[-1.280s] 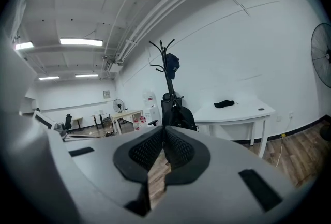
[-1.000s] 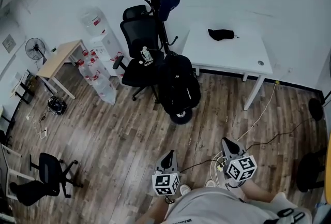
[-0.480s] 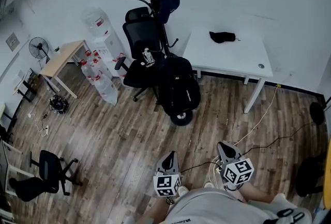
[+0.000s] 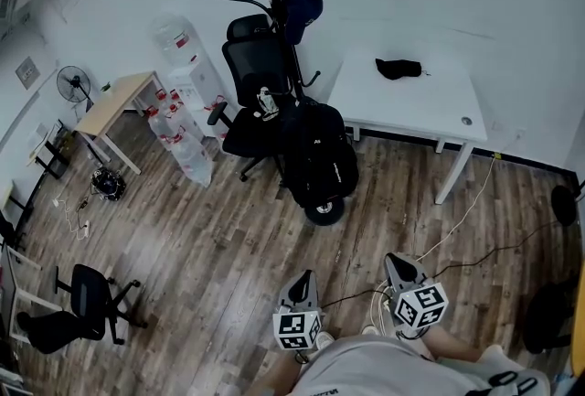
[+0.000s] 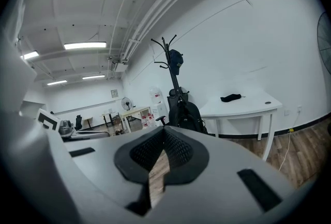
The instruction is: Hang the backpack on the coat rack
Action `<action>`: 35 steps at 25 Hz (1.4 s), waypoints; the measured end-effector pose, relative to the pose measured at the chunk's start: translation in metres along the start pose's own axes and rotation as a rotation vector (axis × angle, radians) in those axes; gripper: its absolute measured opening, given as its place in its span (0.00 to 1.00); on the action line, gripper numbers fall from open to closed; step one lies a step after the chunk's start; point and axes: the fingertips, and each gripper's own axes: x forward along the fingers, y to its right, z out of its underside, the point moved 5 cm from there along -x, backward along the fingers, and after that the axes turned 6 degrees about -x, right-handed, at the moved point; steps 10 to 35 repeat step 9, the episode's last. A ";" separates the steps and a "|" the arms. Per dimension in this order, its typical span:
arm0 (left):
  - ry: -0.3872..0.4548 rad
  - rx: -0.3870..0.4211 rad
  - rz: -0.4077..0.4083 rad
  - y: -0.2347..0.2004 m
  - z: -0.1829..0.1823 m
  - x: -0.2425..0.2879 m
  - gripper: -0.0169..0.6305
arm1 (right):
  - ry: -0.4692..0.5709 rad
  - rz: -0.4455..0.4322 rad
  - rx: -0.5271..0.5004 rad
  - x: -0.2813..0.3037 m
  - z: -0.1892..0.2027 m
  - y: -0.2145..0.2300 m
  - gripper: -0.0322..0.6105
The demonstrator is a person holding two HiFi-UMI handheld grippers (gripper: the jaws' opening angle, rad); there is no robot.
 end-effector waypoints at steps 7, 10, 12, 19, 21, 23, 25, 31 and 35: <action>-0.005 -0.001 0.003 -0.001 0.000 0.005 0.04 | -0.006 0.006 -0.003 0.006 -0.001 0.005 0.07; -0.005 -0.001 0.003 -0.001 -0.001 0.006 0.04 | -0.009 0.010 -0.004 0.007 0.000 0.007 0.07; -0.005 -0.001 0.003 -0.001 -0.001 0.006 0.04 | -0.009 0.010 -0.004 0.007 0.000 0.007 0.07; -0.005 -0.001 0.003 -0.001 -0.001 0.006 0.04 | -0.009 0.010 -0.004 0.007 0.000 0.007 0.07; -0.005 -0.001 0.003 -0.001 -0.001 0.006 0.04 | -0.009 0.010 -0.004 0.007 0.000 0.007 0.07; -0.005 -0.001 0.003 -0.001 -0.001 0.006 0.04 | -0.009 0.010 -0.004 0.007 0.000 0.007 0.07; -0.005 -0.001 0.003 -0.001 -0.001 0.006 0.04 | -0.009 0.010 -0.004 0.007 0.000 0.007 0.07; -0.005 -0.001 0.003 -0.001 -0.001 0.006 0.04 | -0.009 0.010 -0.004 0.007 0.000 0.007 0.07; -0.005 -0.001 0.003 -0.001 -0.001 0.006 0.04 | -0.009 0.010 -0.004 0.007 0.000 0.007 0.07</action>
